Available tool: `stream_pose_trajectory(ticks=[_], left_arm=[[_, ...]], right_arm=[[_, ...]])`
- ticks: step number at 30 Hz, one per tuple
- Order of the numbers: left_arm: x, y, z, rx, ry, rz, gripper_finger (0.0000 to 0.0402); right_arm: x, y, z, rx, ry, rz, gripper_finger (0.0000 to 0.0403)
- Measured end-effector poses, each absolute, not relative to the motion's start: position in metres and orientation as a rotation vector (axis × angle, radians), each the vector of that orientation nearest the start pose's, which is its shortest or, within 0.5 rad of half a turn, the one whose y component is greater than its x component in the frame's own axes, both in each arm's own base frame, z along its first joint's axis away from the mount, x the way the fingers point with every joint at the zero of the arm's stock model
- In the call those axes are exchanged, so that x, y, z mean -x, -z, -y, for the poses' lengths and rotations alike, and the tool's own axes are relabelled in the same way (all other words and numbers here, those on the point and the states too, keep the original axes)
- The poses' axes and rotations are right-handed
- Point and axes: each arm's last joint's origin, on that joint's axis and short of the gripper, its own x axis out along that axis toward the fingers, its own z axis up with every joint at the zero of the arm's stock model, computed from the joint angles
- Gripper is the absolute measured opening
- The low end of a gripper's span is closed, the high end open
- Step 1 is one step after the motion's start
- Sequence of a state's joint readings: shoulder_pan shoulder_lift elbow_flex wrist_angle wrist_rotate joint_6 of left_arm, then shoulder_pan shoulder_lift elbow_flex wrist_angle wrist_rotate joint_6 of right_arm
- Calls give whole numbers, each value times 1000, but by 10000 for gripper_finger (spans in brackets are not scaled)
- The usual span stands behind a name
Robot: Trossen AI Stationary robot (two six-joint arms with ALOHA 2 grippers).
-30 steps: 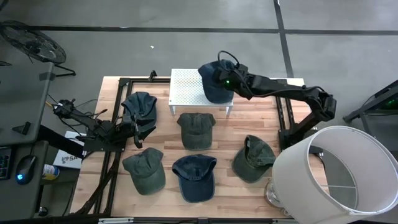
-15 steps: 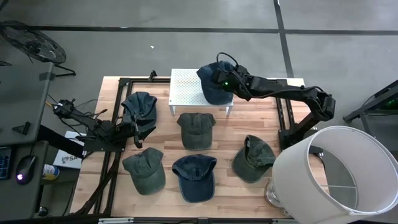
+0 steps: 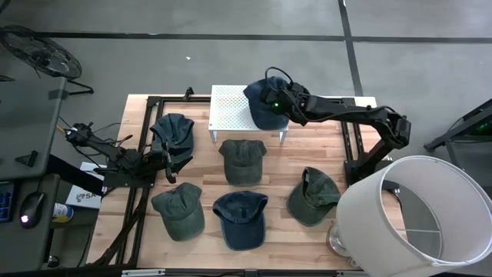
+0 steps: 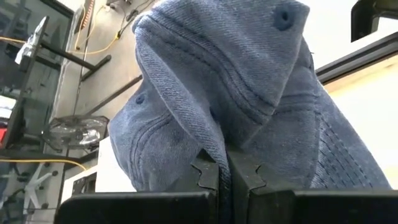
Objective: Pick & Place hat
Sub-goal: Put the top right blue cap on the shelf
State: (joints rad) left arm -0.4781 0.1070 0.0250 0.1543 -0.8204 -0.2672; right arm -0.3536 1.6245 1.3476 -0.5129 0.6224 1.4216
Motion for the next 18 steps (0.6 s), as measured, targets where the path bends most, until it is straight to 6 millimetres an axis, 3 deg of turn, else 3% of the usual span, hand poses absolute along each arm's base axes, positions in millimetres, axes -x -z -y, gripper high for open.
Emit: stream_pose_trajectory(ticks=[18], left_arm=[[-93, -178, 24, 308, -333, 103, 214]], right_arm=[[-331, -281, 149, -1158, 1305, -5, 0]])
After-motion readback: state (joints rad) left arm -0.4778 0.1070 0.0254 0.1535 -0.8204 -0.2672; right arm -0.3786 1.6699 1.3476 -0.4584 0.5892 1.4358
